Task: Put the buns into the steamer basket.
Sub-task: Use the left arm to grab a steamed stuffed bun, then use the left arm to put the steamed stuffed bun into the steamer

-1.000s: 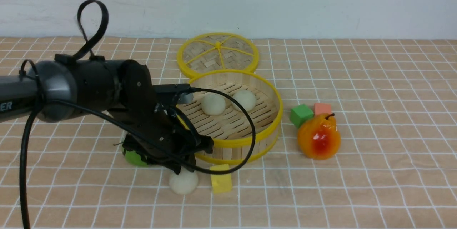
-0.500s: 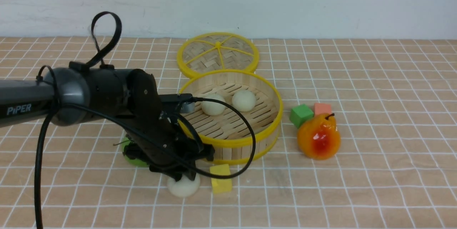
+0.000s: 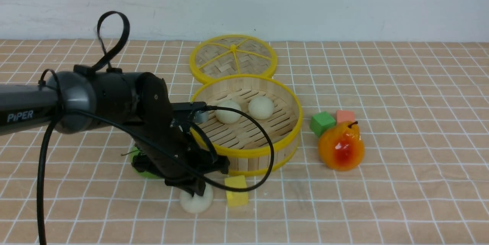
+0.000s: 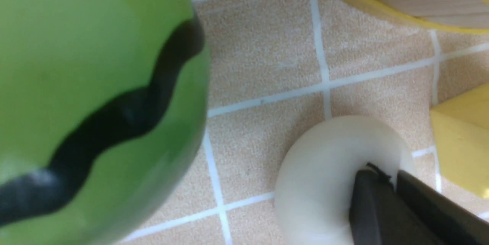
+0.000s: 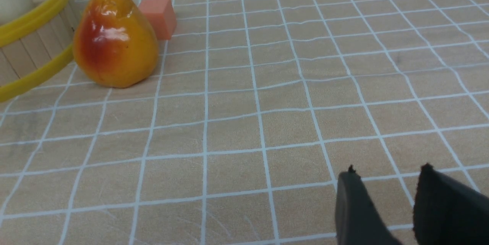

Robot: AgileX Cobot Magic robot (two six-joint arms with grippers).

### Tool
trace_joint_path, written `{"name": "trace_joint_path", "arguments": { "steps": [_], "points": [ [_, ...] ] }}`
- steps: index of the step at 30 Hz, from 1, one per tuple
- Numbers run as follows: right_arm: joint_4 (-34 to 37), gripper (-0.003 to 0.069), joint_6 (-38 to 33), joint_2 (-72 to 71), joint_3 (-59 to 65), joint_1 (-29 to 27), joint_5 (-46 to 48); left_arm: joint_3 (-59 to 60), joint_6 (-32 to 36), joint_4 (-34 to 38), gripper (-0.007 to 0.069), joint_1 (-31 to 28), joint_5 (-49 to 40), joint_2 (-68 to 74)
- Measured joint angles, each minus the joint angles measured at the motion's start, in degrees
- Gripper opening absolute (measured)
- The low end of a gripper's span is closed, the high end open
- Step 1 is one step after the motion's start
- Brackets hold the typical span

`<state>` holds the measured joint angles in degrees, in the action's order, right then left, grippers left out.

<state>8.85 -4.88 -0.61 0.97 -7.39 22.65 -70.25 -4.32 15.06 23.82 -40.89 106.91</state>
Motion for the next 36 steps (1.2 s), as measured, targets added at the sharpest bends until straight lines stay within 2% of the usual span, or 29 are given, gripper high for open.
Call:
{"name": "trace_joint_path", "arguments": {
  "steps": [10,13,22,31,36],
  "points": [
    [0.0,0.0241,0.0,0.0,0.0,0.0,0.0,-9.5,0.0,-0.6,-0.0013,0.0,-5.6,-3.5],
    [0.0,0.0241,0.0,0.0,0.0,0.0,0.0,-12.8,0.0,0.7,-0.0013,0.0,-2.6,-3.5],
    [0.0,0.0241,0.0,0.0,0.0,0.0,0.0,-13.3,0.0,6.0,-0.0013,0.0,13.6,0.1],
    [0.0,0.0241,-0.1,0.0,0.0,0.0,0.0,-13.3,0.0,13.2,-0.0006,0.0,15.8,6.9],
    [0.0,0.0241,-0.1,0.0,0.0,0.0,0.0,-13.3,0.0,14.5,0.0012,0.0,15.7,8.0]
  ]
}}
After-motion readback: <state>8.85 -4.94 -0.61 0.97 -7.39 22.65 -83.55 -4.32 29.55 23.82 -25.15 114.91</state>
